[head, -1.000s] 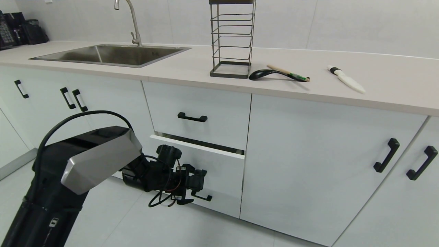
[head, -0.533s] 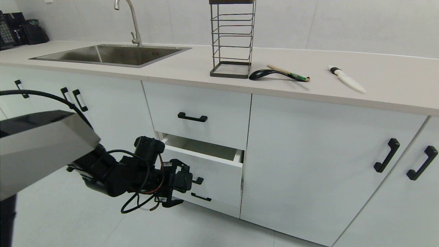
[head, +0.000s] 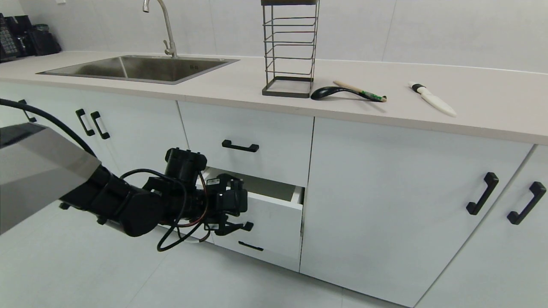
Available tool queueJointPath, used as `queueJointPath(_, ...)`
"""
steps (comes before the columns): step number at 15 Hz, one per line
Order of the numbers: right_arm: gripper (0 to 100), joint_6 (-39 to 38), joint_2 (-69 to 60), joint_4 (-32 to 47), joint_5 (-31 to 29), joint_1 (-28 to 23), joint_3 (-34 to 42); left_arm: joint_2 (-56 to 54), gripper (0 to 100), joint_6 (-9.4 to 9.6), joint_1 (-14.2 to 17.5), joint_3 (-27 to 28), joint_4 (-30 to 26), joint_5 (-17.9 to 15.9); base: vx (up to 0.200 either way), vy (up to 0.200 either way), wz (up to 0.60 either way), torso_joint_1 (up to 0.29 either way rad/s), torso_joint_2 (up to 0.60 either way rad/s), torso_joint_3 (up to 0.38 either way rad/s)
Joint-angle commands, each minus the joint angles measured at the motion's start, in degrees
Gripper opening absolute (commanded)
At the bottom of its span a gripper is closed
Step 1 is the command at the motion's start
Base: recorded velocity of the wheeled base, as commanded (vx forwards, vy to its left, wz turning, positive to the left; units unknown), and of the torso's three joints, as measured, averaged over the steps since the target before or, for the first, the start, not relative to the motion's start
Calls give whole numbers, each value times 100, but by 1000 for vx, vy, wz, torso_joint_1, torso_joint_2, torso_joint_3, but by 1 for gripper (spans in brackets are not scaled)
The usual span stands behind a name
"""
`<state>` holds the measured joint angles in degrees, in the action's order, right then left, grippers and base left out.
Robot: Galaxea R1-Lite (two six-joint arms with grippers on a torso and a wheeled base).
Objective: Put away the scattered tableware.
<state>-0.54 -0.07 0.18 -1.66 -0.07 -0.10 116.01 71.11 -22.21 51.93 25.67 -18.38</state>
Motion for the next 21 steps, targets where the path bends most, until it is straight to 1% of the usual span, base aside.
queueJointPath(1, 0, 1, 7, -1, -1, -1, 1, 704, 100, 0, 15, 379, 43, 10, 0, 0, 0, 0, 0, 0)
queueJointPath(2, 0, 1, 7, 8, -1, -1, 1, 994, 100, 0, 15, 581, 87, 37, 0, 0, 0, 0, 0, 0)
queueJointPath(3, 0, 1, 7, 8, -1, -1, 1, 1056, 100, 0, 15, 634, 87, 37, 0, 0, 0, 0, 0, 0)
queueJointPath(4, 0, 1, 7, -1, -1, -1, 1, 1231, 100, 8, 41, 810, 87, 45, 0, 0, 0, 0, 0, 0)
queueJointPath(5, 0, 1, 7, 8, -1, -1, 1, 1275, 100, 0, 50, 836, 96, 45, 0, 0, 0, 0, 0, 0)
queueJointPath(8, 0, 1, 7, 8, -1, -1, 1, 1249, 100, 8, 41, 766, 87, 37, 0, 0, 0, 0, 0, 0)
queueJointPath(10, 0, 1, 7, -1, -1, -1, 1, 1170, 100, 8, 15, 590, 96, 28, 0, 0, 0, 0, 0, 0)
queueJointPath(13, 0, 1, 7, 8, -1, -1, 1, 256, 100, 0, 6, -482, 96, -7, 0, 0, 0, 0, 0, 0)
queueJointPath(14, 0, 1, 7, -1, -1, -1, 1, 194, 100, 0, -3, -561, 96, -16, 0, 0, 0, 0, 0, 0)
queueJointPath(15, 0, 1, 7, 8, -1, -1, 1, -518, 100, 0, -29, -1458, 96, -16, 0, 0, 0, 0, 0, 0)
queueJointPath(16, 0, 1, 7, -1, -1, -1, 1, -808, 100, 0, -29, -1730, 96, -16, 0, 0, 0, 0, 0, 0)
queueJointPath(17, 0, 1, 7, -1, -1, -1, 1, -808, 100, 0, -29, -1730, 96, -16, 0, 0, 0, 0, 0, 0)
queueJointPath(18, 0, 1, 7, 8, -1, -1, 1, -1177, 100, 0, -29, -2064, 96, -25, 0, 0, 0, 0, 0, 0)
queueJointPath(19, 0, 1, 7, -1, -1, -1, 1, -1229, 100, 8, -38, -2161, 105, -25, 0, 0, 0, 0, 0, 0)
queueJointPath(21, 0, 1, 7, -1, -1, -1, 1, -1282, 100, -9, -152, -2179, 105, -25, 0, 0, 0, 0, 0, 0)
